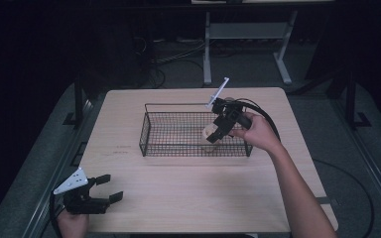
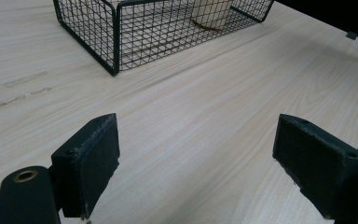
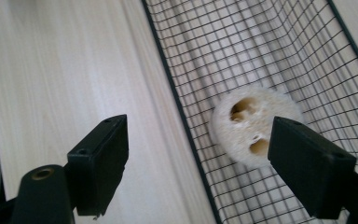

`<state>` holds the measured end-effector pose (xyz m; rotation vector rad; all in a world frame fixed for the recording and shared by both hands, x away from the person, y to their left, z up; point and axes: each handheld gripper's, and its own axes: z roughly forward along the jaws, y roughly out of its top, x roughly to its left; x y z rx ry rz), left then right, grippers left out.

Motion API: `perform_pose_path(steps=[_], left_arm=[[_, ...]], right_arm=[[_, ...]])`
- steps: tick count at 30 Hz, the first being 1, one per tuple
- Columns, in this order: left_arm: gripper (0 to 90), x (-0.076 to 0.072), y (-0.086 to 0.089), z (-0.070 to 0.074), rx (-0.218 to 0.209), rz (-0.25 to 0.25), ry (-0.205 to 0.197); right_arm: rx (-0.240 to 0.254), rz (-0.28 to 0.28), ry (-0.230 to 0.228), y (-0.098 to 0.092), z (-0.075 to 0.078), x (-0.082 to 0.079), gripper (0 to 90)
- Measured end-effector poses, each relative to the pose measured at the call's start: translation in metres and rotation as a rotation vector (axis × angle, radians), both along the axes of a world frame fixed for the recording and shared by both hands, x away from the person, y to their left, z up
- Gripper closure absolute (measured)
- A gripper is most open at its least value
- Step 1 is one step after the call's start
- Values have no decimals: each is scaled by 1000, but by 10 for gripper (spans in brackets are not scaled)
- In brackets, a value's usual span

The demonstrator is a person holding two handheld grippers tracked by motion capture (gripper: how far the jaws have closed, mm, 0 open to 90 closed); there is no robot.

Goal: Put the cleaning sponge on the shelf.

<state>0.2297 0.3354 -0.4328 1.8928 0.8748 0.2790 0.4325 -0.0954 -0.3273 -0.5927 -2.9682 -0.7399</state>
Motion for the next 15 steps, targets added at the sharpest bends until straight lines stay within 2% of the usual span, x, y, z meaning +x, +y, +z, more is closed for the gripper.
perform_pose_path(steps=[10,15], left_arm=[[134,0,-2,0,7,-5,2],[134,-1,-1,0,6,-3,0]], right_arm=[[27,3,-14,-17,-6,-39,201],[55,5,-41,-33,-15,-69,203]])
